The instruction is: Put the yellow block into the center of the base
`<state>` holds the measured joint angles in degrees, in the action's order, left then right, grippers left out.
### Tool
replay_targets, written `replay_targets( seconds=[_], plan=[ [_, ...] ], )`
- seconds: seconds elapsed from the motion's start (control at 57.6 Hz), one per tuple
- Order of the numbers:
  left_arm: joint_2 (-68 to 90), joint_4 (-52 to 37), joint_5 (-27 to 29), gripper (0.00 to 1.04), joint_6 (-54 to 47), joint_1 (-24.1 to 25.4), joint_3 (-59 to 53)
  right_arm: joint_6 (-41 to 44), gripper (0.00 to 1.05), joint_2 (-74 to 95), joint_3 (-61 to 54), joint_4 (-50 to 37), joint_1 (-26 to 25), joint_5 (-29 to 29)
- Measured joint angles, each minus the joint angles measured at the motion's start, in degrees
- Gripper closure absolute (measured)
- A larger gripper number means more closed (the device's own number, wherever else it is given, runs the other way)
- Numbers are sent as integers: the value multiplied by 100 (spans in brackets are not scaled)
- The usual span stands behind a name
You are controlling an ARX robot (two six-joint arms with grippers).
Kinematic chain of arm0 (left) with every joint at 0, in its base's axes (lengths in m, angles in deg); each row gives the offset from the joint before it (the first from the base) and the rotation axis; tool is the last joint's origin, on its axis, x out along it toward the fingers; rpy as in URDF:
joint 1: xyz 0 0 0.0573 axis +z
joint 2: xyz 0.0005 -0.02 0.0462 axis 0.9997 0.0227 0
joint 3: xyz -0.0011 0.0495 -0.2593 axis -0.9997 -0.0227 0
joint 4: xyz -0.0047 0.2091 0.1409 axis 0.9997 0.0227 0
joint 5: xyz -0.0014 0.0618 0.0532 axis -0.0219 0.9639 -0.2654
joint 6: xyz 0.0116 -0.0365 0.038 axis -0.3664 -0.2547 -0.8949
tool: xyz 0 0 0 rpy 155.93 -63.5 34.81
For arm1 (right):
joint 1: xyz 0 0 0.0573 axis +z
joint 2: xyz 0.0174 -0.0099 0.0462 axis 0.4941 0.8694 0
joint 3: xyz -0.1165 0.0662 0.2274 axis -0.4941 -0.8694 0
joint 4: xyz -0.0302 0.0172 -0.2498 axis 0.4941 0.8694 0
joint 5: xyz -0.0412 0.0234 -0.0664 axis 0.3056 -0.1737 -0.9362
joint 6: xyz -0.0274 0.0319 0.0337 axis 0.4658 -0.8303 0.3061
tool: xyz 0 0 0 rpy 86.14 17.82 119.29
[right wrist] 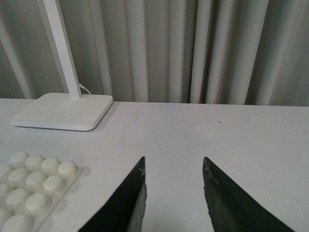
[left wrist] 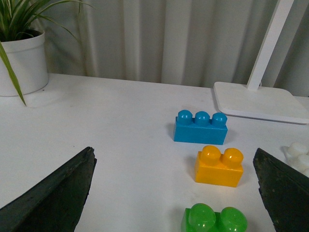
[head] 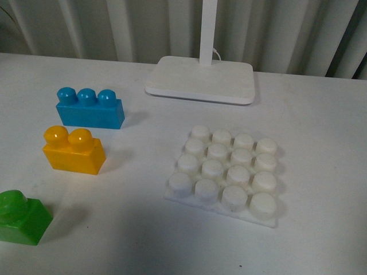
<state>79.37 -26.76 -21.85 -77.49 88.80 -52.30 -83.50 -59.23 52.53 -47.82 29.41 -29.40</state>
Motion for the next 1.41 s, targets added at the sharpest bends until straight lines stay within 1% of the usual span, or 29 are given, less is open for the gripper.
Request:
replay_targets(
  seconds=[0.069, 0.104, 0.156, 0.191, 0.261, 0.295, 0.347, 0.365, 0.434, 0.452, 0.504, 0.521, 0.539, 0.608, 0.625, 0.66, 0.73, 0.747, 0.782, 0.851, 0.938, 1.025, 1.129, 1.216, 1.407],
  plan=[
    [0, 0, 0, 6, 0, 0, 0, 0, 52, 0, 0, 0, 0, 0],
    [83, 127, 212, 6, 125, -138, 26, 0, 41, 0, 0, 0, 0, 0],
    [382, 105, 284, 6, 68, -315, 114, 0, 29, 0, 0, 0, 0, 0],
    [562, 90, 221, 6, -9, -367, 205, 2, 23, 0, 0, 0, 0, 0],
    [1113, -50, -236, 6, -372, -291, 540, 0, 9, 0, 0, 0, 0, 0],
    [1355, -68, -439, 6, -514, -205, 713, -7, 7, 0, 0, 0, 0, 0],
    [1923, -144, -925, 6, -992, 42, 1071, -4, 9, 0, 0, 0, 0, 0],
    [2026, -160, -1003, 6, -1075, 87, 1132, -2, 10, 0, 0, 0, 0, -2],
    [2881, 2, -1666, 6, -1845, 374, 1670, -2, 9, 0, 0, 0, 0, -2],
    [2994, 13, -1711, 6, -1897, 411, 1735, -2, 9, 0, 0, 0, 0, -2],
    [3873, 61, -2212, 6, -2841, 616, 2293, -2, 9, 0, 0, 0, 0, 0],
    [4083, 166, -2293, 6, -3023, 645, 2461, -2, 9, 0, 0, 0, 0, 2],
    [4389, 376, -2472, 6, -3480, 680, 2736, -2, 9, 0, 0, 0, 0, 0],
    [5080, 837, -2616, 6, -4590, 647, 3386, -2, 9, 0, 0, 0, 0, -2],
    [5154, 918, -2651, 6, -4666, 636, 3469, -2, 9, 0, 0, 0, 0, 0],
    [5438, 1268, -2730, 6, -5335, 570, 3781, -2, 9, 0, 0, 0, 0, 0],
    [5914, 1821, -2608, 6, -6352, 431, 4277, -2, 9, 0, 0, 0, 0, 0],
    [5982, 1897, -2583, 6, -6422, 413, 4341, -2, 9, 0, 0, 0, 0, 0],
    [6253, 2216, -2481, 6, -6999, 332, 4590, -2, 9, 0, 0, 0, 0, 0],
    [6688, 2653, -2247, 6, -7702, 175, 4907, -2, 9, 0, 0, 0, 0, -2],
    [7112, 2986, -1934, 6, -8384, -46, 5112, -2, 9, 0, 0, 0, 0, 0],
    [7661, 3329, -1467, 6, -9020, -396, 5353, -2, 9, 0, 0, 0, 0, 0],
    [8122, 3414, -1182, 6, -9280, -619, 5593, -2, 9, 0, 0, 0, 0, 0],
    [8509, 3501, -1058, 6, -9302, -763, 5899, -2, 9, 0, 0, 0, 0, 0],
    [9112, 3742, -1021, 6, -9173, -949, 6395, -2, 9, 0, 0, 0, 0, 0]
  ],
)
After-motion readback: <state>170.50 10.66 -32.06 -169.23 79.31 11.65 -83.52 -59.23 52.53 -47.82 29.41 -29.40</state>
